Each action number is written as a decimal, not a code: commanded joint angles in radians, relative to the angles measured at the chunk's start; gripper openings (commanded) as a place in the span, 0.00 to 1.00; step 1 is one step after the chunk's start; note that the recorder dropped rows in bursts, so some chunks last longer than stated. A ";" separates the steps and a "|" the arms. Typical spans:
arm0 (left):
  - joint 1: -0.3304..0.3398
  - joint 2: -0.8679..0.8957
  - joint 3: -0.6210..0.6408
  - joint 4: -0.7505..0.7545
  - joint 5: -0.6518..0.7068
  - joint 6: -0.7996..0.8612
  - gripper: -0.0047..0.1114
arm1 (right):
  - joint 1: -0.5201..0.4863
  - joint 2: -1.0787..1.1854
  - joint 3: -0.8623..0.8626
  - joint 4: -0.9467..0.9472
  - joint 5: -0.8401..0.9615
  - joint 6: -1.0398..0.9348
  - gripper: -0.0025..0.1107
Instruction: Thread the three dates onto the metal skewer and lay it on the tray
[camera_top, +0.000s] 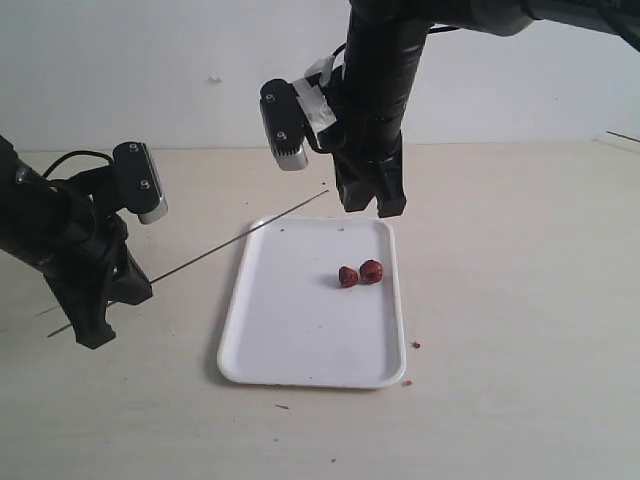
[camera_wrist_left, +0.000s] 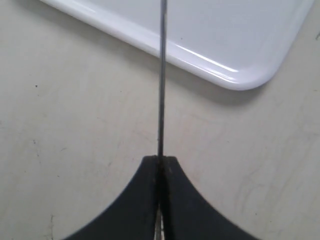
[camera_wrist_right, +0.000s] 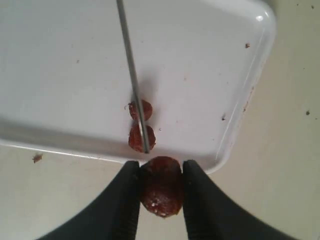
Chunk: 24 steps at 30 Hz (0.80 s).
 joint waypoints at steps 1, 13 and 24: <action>-0.006 -0.001 0.001 -0.005 -0.015 -0.001 0.04 | -0.002 -0.030 0.000 -0.004 0.005 -0.001 0.28; -0.006 -0.001 0.001 -0.005 -0.028 -0.002 0.04 | -0.002 -0.027 0.000 -0.004 0.005 -0.001 0.28; -0.024 -0.001 0.001 -0.007 -0.030 0.040 0.04 | -0.002 -0.027 0.000 -0.004 0.005 -0.017 0.28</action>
